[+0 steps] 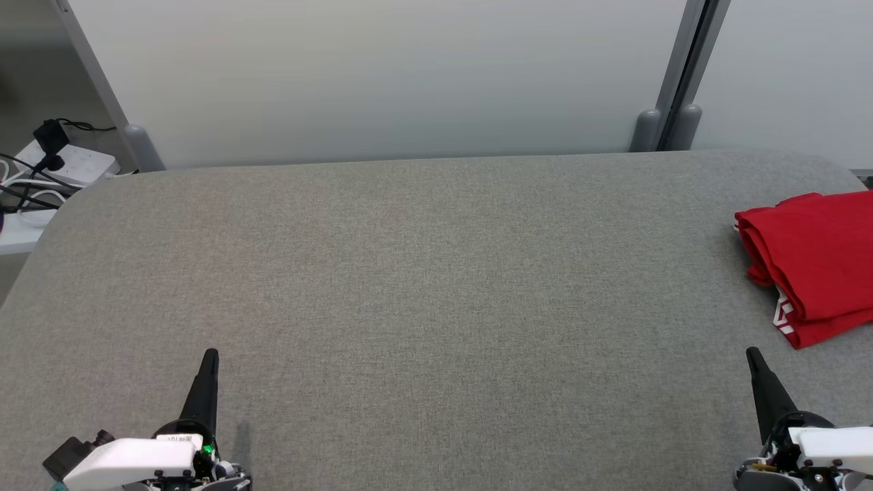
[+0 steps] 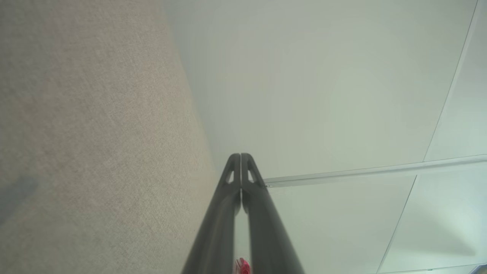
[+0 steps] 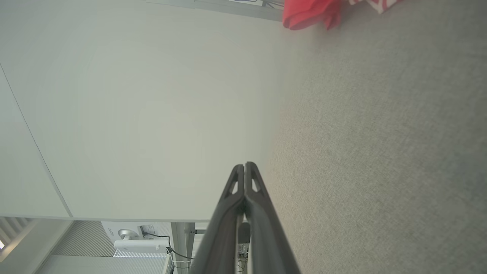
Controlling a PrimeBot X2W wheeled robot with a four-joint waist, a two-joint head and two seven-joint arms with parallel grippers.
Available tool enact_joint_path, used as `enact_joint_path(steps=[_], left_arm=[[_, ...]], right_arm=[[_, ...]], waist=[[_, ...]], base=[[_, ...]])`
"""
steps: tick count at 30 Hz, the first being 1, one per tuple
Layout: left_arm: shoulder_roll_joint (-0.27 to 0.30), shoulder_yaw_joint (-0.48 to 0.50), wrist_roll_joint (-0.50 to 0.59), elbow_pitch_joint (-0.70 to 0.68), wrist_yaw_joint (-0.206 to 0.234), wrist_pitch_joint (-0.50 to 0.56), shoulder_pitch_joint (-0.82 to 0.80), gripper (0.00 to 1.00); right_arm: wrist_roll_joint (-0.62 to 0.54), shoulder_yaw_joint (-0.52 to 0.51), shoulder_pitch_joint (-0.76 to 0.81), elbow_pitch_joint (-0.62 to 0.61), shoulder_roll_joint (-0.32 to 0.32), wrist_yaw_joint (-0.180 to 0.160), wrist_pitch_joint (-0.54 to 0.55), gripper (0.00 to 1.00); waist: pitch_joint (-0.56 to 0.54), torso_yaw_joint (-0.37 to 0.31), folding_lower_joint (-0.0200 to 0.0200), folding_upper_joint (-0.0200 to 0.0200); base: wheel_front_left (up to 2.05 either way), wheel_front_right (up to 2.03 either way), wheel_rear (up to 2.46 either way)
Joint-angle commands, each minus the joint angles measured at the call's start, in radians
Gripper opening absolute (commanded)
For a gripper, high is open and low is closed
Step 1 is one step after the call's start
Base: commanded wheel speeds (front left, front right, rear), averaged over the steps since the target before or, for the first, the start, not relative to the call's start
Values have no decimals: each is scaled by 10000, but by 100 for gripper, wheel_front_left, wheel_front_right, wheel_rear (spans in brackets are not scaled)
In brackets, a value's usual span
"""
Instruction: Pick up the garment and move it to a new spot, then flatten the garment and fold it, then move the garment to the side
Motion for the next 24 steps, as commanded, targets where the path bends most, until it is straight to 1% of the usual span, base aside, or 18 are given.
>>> enact_joint_path(steps=[1, 8, 24], left_arm=[[178, 346, -348, -219, -107, 121, -624, 0], [189, 418, -1087, -170, -174, 316, -803, 0], [189, 417, -1087, -170, -175, 316, -803, 0]], right_arm=[[361, 115, -542, -204, -140, 2, 135, 0], [1089, 5, -682, -133, -132, 2, 333, 0], [1052, -39, -686, -131, -101, 2, 369, 0]], waist=[[12, 2, 0, 0], [60, 9, 0, 0], [60, 9, 0, 0]], base=[[0, 0, 0], [0, 0, 0], [0, 0, 0]])
